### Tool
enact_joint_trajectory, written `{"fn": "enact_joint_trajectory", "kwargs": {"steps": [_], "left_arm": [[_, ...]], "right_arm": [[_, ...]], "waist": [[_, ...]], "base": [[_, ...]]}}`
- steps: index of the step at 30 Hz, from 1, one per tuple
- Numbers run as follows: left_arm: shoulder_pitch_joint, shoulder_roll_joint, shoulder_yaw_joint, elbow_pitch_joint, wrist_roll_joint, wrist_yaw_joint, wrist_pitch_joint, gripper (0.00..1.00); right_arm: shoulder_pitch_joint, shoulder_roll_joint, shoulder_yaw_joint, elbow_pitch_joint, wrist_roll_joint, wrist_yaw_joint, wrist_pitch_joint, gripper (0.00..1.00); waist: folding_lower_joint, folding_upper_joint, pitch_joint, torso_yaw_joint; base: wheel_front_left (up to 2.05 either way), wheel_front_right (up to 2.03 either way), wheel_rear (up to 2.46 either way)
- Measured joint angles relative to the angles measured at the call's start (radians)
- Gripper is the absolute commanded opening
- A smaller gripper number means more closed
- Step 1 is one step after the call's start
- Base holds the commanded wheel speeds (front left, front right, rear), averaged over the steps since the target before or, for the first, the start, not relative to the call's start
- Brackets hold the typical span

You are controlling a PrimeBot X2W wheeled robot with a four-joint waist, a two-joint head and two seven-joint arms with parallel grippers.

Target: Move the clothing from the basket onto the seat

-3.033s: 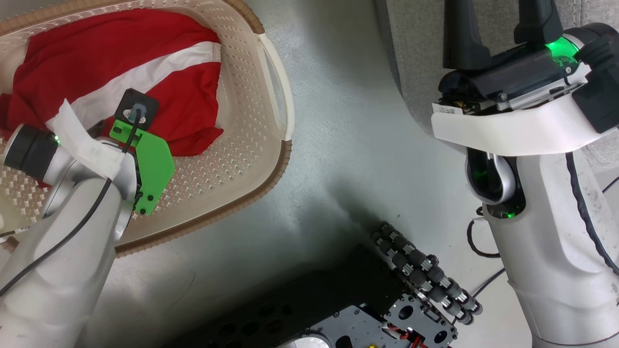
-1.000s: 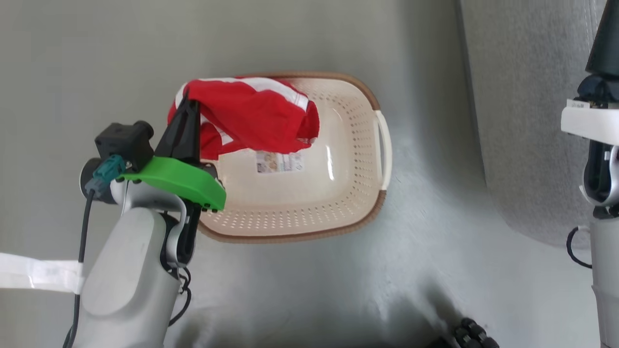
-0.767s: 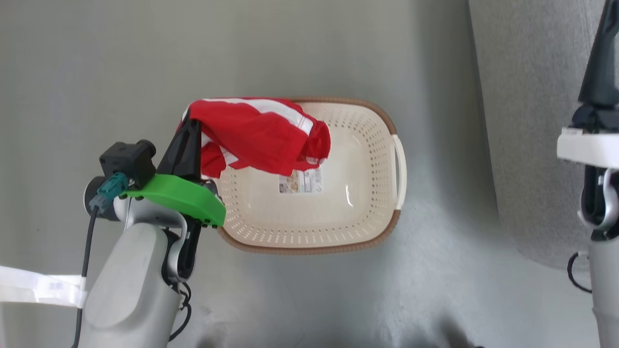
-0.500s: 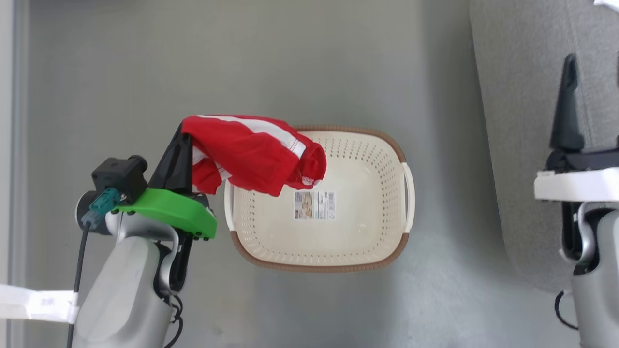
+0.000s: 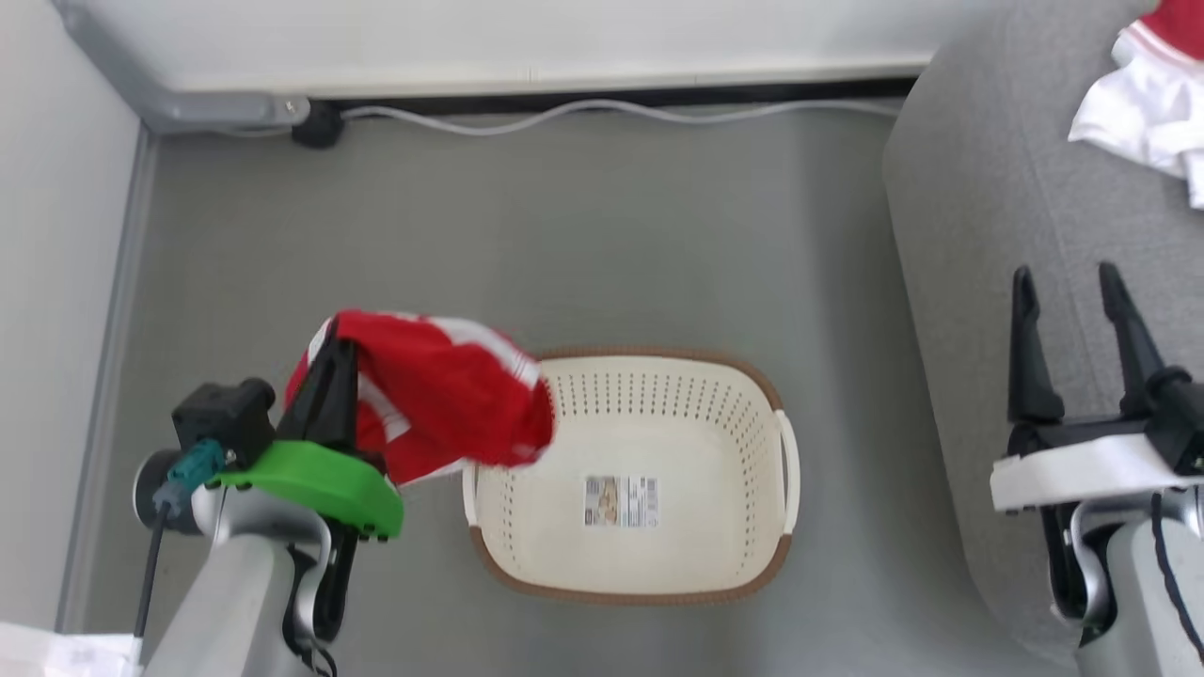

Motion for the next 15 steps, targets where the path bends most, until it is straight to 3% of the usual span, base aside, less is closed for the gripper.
{"fn": "enact_joint_trajectory", "kwargs": {"steps": [15], "left_arm": [[0.172,0.021,-0.002,-0.065,-0.013,0.035,0.071,0.0]], "right_arm": [[0.19,0.027,0.037,0.095,0.008,0.028,0.0,1.0]], "waist": [[0.0,0.0,-0.216,-0.017]], "base": [[0.0,0.0,0.0]]}}
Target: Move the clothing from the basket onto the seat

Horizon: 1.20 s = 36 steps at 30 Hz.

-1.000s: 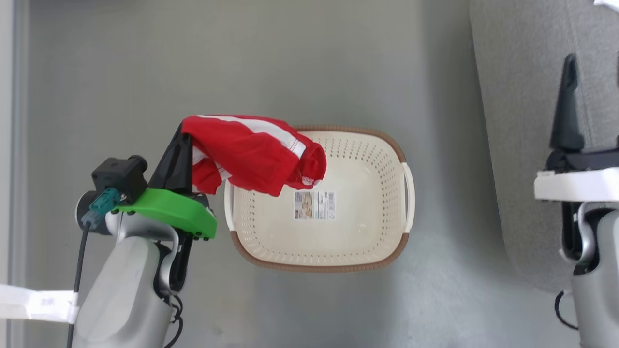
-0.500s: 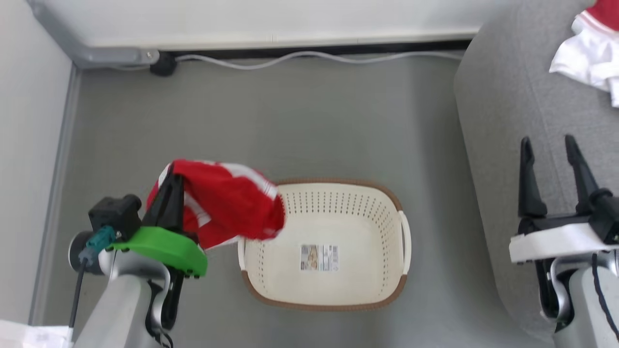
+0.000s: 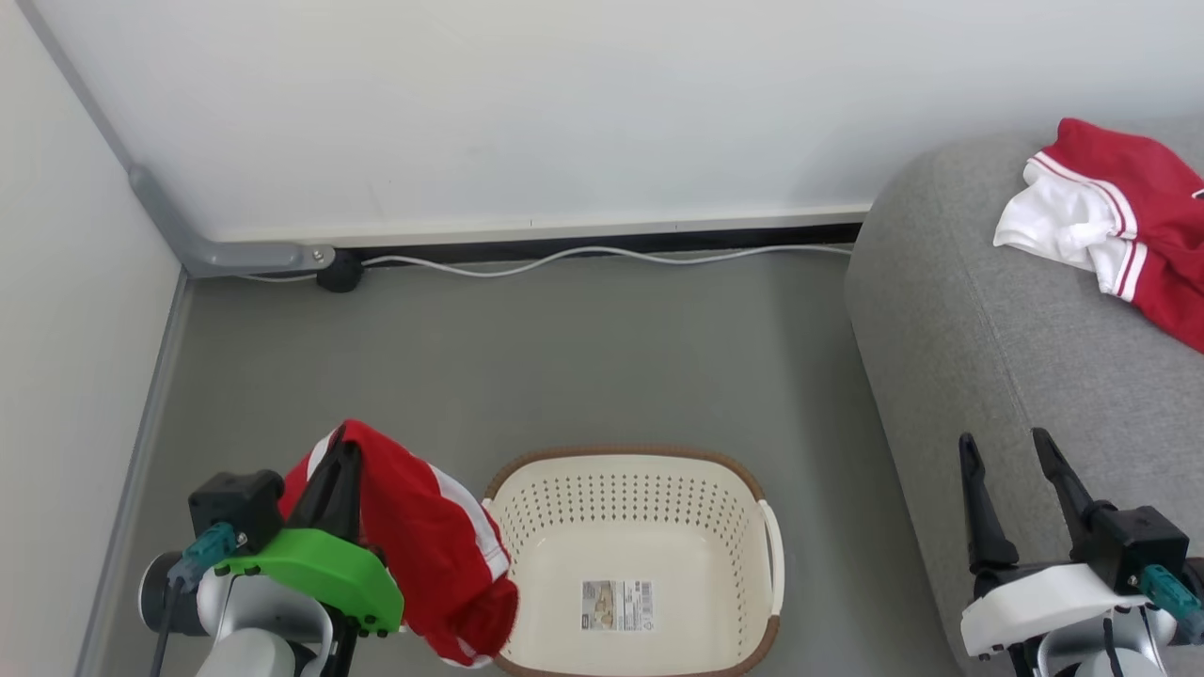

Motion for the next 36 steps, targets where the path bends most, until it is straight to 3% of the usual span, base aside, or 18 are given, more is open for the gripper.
{"fn": "enact_joint_trajectory", "kwargs": {"steps": [10,15,22,36], "left_arm": [[0.052,0.021,-0.004,-0.101,0.0,0.017,0.052,0.0],[0.063,0.027,-0.009,-0.159,0.0,0.026,0.07,0.0],[0.069,0.026,-0.05,-0.232,0.0,0.025,0.109,0.0],[0.066,-0.023,-0.179,-0.304,0.0,-0.012,0.184,0.0]], "right_arm": [[0.043,0.005,0.007,-0.001,0.0,0.001,0.0,1.0],[0.042,0.009,0.044,-0.007,0.0,0.029,0.0,1.0],[-0.006,0.03,0.22,-0.007,-0.016,0.086,0.0,1.0],[-0.117,0.035,0.477,0.037,-0.04,0.113,0.001,1.0]], "waist": [[0.0,0.0,-0.082,-0.015],[0.0,0.0,-0.087,-0.019],[0.0,0.0,-0.082,-0.018],[0.0,0.0,-0.066,0.021]], "base": [[0.0,0.0,0.0],[0.0,0.0,0.0],[0.0,0.0,0.0],[0.0,0.0,0.0]]}}
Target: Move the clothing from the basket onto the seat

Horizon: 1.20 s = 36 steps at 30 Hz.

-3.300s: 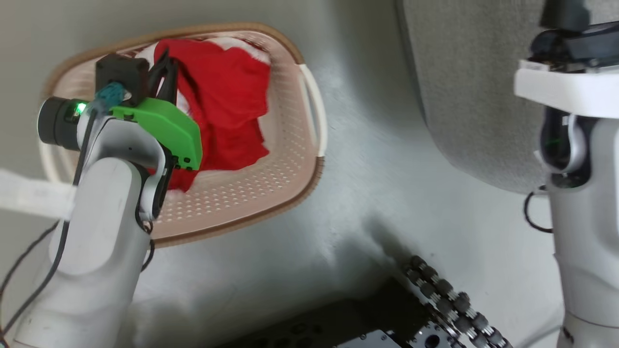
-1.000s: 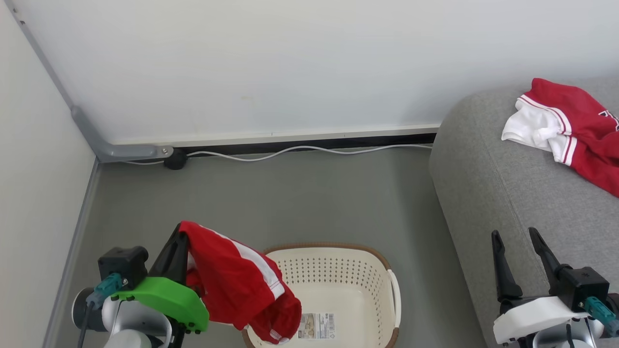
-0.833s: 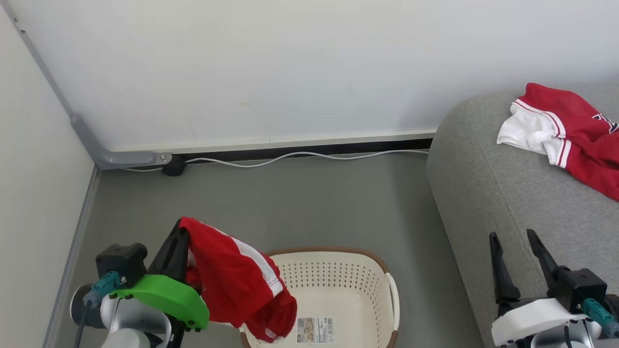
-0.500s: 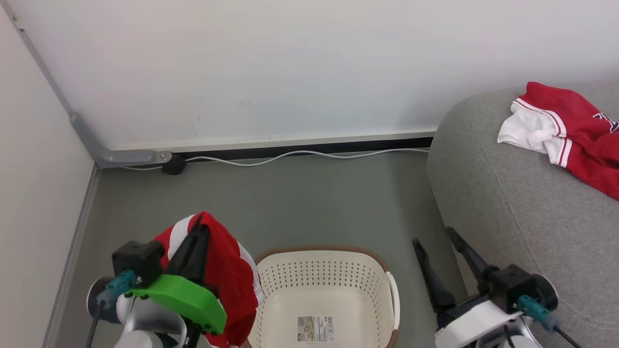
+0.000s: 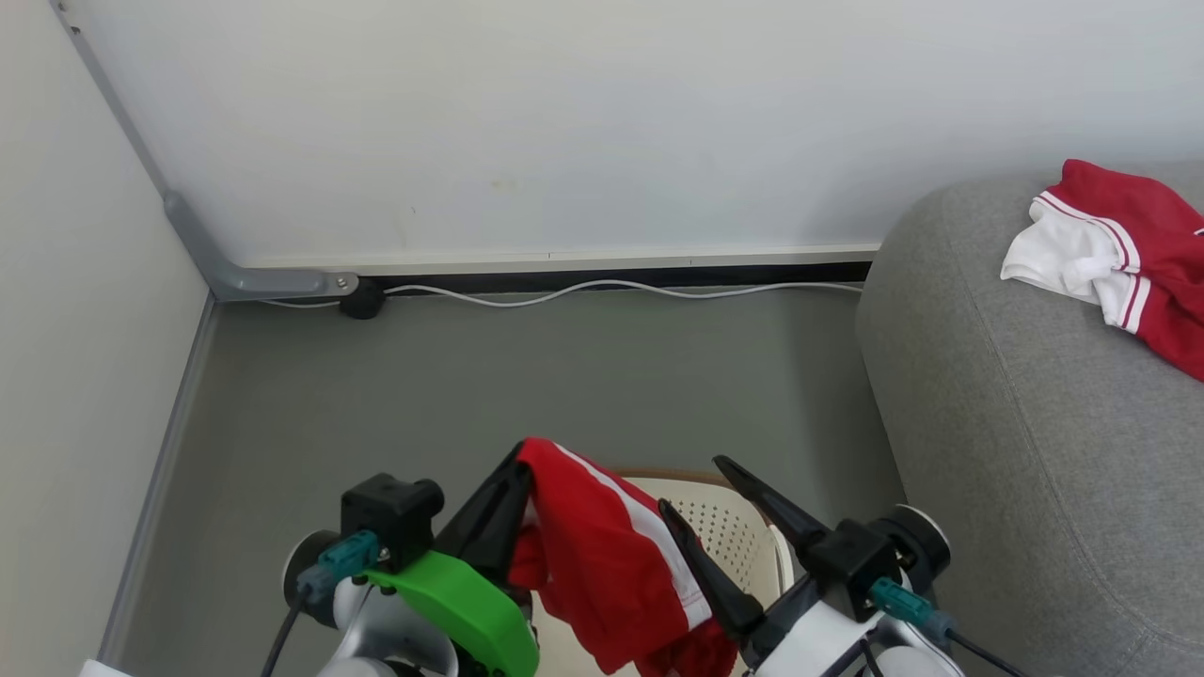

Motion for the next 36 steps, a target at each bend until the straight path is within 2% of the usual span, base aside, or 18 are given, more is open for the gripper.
{"fn": "enact_joint_trajectory", "kwargs": {"steps": [16,23,24,25,26,36], "left_arm": [[0.0,-0.028,-0.137,-0.03,0.0,-0.044,0.069,0.0],[-0.002,-0.029,-0.156,-0.04,0.0,-0.053,0.079,0.0],[-0.002,-0.03,-0.157,-0.042,0.0,-0.053,0.079,0.0],[-0.002,-0.031,-0.158,-0.044,0.0,-0.053,0.079,0.0],[-0.002,-0.032,-0.159,-0.047,0.0,-0.053,0.082,0.0],[-0.002,-0.032,-0.142,-0.057,0.0,-0.05,0.086,0.0]], "right_arm": [[-0.049,-0.001,0.168,0.122,0.074,0.0,0.053,1.0],[-0.098,-0.002,0.215,0.134,0.116,0.001,0.057,1.0],[-0.102,-0.002,0.216,0.136,0.124,0.001,0.057,0.71],[-0.106,-0.002,0.218,0.14,0.13,0.001,0.057,0.13],[-0.11,-0.002,0.219,0.144,0.135,0.001,0.057,0.0],[-0.15,-0.005,0.279,0.165,0.188,0.001,0.069,0.0]], "waist": [[0.0001,0.0,-0.002,-0.001],[0.0,0.0,0.0,-0.006],[0.0,0.0,0.0,-0.006],[0.0,0.0,0.0,-0.006],[0.0,0.0,0.0,-0.006],[0.0001,0.0,0.002,-0.027]], "base": [[0.0,0.0,0.0],[0.0,0.0,0.0],[0.0,0.0,0.0],[0.0,0.0,0.0],[0.0,0.0,0.0],[0.0,0.0,0.0]]}}
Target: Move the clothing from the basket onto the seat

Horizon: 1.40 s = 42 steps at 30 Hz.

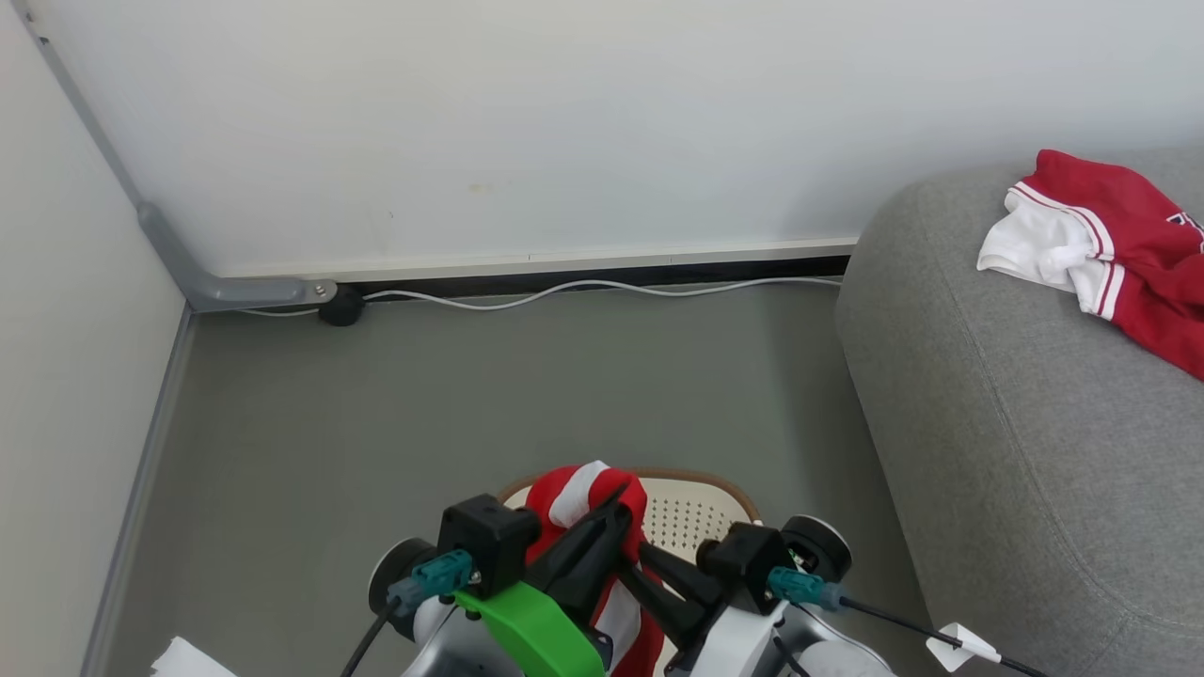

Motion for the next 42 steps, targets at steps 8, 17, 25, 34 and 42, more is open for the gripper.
{"fn": "enact_joint_trajectory", "kwargs": {"steps": [8,17,25,34,42], "left_arm": [[0.001,0.015,0.031,-0.012,0.005,0.026,-0.011,1.0],[0.002,0.02,0.039,-0.017,0.025,0.035,-0.043,1.0],[0.001,0.011,0.012,-0.014,0.027,0.025,-0.053,1.0],[-0.001,0.008,-0.005,-0.008,0.029,0.016,-0.055,1.0],[-0.009,0.01,0.006,-0.026,0.073,0.034,-0.056,1.0]], "right_arm": [[-0.023,-0.002,-0.06,-0.011,0.01,0.0,-0.008,0.0],[-0.041,-0.064,-0.147,-0.057,0.01,-0.023,-0.022,0.0],[-0.039,-0.121,-0.216,-0.121,0.01,-0.074,-0.024,0.0],[0.014,-0.153,-0.264,-0.191,0.029,-0.11,-0.031,0.0],[0.018,-0.156,-0.283,-0.237,0.061,-0.104,-0.034,0.0]], "waist": [[0.0,0.0,0.009,-0.055],[0.0,0.0,0.024,-0.158],[0.0,0.0,0.042,-0.264],[0.0,0.0,0.071,-0.389],[0.0,0.0,0.114,-0.495]], "base": [[0.0,0.0,0.0],[0.0,0.0,0.0],[0.0,0.0,0.0],[0.0,0.0,0.0],[0.0,0.0,0.0]]}}
